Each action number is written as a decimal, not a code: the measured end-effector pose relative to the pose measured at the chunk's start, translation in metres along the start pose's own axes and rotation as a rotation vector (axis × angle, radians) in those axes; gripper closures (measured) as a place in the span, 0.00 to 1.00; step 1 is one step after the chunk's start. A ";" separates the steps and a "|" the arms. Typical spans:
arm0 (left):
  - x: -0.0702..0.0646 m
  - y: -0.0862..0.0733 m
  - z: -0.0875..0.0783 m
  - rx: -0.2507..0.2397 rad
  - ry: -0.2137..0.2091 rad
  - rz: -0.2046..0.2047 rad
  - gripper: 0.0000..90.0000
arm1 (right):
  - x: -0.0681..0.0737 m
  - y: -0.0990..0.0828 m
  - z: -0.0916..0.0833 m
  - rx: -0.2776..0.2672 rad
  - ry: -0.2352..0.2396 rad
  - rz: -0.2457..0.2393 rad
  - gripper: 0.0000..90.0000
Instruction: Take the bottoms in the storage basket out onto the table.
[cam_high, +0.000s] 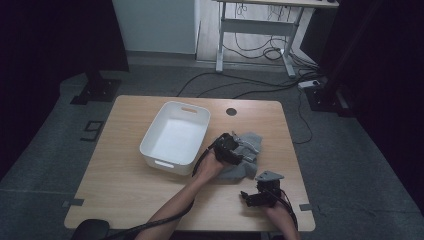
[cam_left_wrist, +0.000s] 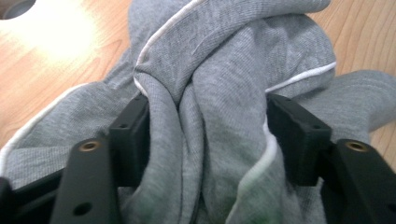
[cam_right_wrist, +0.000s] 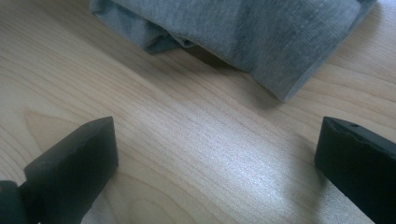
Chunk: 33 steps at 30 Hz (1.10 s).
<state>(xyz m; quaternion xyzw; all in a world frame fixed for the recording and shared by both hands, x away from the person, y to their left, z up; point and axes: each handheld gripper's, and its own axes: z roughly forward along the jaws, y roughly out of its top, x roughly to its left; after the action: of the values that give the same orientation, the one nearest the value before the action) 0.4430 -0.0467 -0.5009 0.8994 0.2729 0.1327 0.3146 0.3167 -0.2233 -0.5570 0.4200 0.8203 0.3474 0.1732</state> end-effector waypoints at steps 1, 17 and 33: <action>0.000 0.000 0.000 -0.001 0.003 0.001 0.35 | 0.000 0.000 0.000 0.000 0.000 0.000 0.00; -0.006 0.016 -0.025 -0.034 -0.003 0.004 0.08 | 0.000 0.000 0.000 0.000 -0.001 0.000 0.00; 0.000 0.009 -0.084 -0.087 -0.012 0.046 0.00 | 0.000 0.000 0.000 -0.001 -0.001 0.001 0.00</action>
<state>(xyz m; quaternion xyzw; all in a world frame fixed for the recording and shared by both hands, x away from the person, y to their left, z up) 0.4118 -0.0113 -0.4313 0.8917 0.2444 0.1462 0.3518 0.3167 -0.2231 -0.5571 0.4204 0.8198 0.3479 0.1736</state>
